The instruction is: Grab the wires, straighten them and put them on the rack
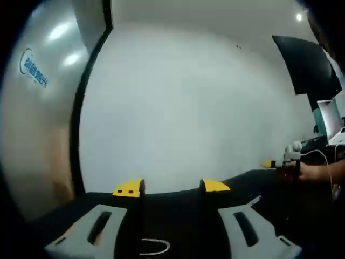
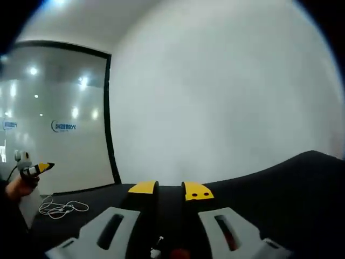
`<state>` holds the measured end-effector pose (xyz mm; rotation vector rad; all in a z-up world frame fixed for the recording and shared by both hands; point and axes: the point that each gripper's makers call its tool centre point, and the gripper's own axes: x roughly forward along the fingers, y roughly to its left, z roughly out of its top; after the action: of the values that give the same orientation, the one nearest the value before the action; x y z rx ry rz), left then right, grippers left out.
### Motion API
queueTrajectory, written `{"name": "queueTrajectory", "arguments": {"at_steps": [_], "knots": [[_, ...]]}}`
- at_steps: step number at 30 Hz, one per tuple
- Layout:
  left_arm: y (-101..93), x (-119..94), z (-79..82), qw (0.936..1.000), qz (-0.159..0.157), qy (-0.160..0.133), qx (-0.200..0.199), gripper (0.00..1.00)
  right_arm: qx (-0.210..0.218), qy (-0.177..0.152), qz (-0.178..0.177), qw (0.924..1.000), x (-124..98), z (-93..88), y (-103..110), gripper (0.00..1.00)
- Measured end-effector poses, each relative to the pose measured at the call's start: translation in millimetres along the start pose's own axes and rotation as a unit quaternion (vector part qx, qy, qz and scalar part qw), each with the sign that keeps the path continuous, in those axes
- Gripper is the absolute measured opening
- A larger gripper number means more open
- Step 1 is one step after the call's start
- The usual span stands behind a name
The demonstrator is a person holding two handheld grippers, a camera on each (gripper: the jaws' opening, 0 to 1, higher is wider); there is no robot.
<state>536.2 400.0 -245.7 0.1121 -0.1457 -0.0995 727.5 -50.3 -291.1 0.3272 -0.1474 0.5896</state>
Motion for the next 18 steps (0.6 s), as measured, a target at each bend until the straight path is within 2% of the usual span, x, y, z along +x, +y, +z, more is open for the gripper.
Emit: {"name": "queueTrajectory", "arguments": {"at_steps": [1, 2, 3, 4, 5, 6, 7, 8, 9, 11, 13, 14, 15, 17, 18], "knots": [[6.8, -4, -8.6, 0.9999, 0.008, 0.013, 0.005, 0.42, 0.001, -0.001, -0.003, 1.0, 0, 0.2, -1, 0.15], [12.9, -9, -23.9, 0.9988, 0.013, 0.045, -0.011, 0.4, 0.002, -0.002, -0.006, 1.0, -1, 1.2, -2, 0.15], [14.7, -16, -43.2, 0.9945, 0.022, 0.087, -0.055, 0.35, 0.002, 0.002, -0.01, 0.9999, -1, -0.8, -4, 0.15], [10.4, -24, -62.5, 0.9855, 0.017, 0.131, -0.106, 0.2, 0.003, 0.011, -0.013, 0.9999, -1, -4.4, -4, 0.15], [1.7, -30, -74.5, 0.9773, 0.0, 0.164, -0.134, 0.11, 0.006, 0.016, -0.013, 0.9998, 0, -6.3, -4, 0.15], [-15.8, -35, -86.6, 0.9736, -0.035, 0.188, -0.124, 0.12, 0.007, 0.016, -0.013, 0.9998, -3, -5.8, -3, 0.14], [-19.0, -34, -91.7, 0.9751, -0.032, 0.185, -0.118, 0.16, 0.007, 0.016, -0.012, 0.9998, -2, -5.9, -1, 0.14], [-20.2, -33, -98.1, 0.9749, -0.033, 0.195, -0.102, 0.17, 0.003, 0.017, -0.009, 0.9998, -1, -6.7, 2, 0.14], [-25.6, -35, -115.2, 0.9691, -0.038, 0.231, -0.078, 0.17, -0.001, 0.017, -0.006, 0.9998, 0, -7.5, 4, 0.14], [-24.8, -31, -139.3, 0.9588, -0.027, 0.28, -0.044, 0.17, -0.023, 0.035, -0.001, 0.9991, 0, -15.4, 5, 0.14], [-19.4, -19, -149.9, 0.9568, -0.014, 0.291, 0.003, 0.16, -0.057, 0.049, 0.004, 0.9972, 4, -23.1, 11, 0.14], [-22.1, -13, -154.7, 0.9546, -0.022, 0.297, 0.013, 0.15, -0.077, 0.054, 0.004, 0.9955, 6, -25.0, 11, 0.14], [-28.8, -9, -159.7, 0.952, -0.033, 0.304, 0.006, 0.15, -0.1, 0.064, 0.006, 0.9929, 5, -30.0, 15, 0.14], [-38.1, -5, -172.0, 0.9416, -0.051, 0.333, -0.003, 0.15, -0.102, 0.062, 0.011, 0.9928, 5, -30.7, 20, 0.14], [-38.0, -3, -175.0, 0.9402, -0.044, 0.338, 0.008, 0.15, -0.104, 0.061, 0.013, 0.9927, 6, -29.9, 20, 0.14]]}}
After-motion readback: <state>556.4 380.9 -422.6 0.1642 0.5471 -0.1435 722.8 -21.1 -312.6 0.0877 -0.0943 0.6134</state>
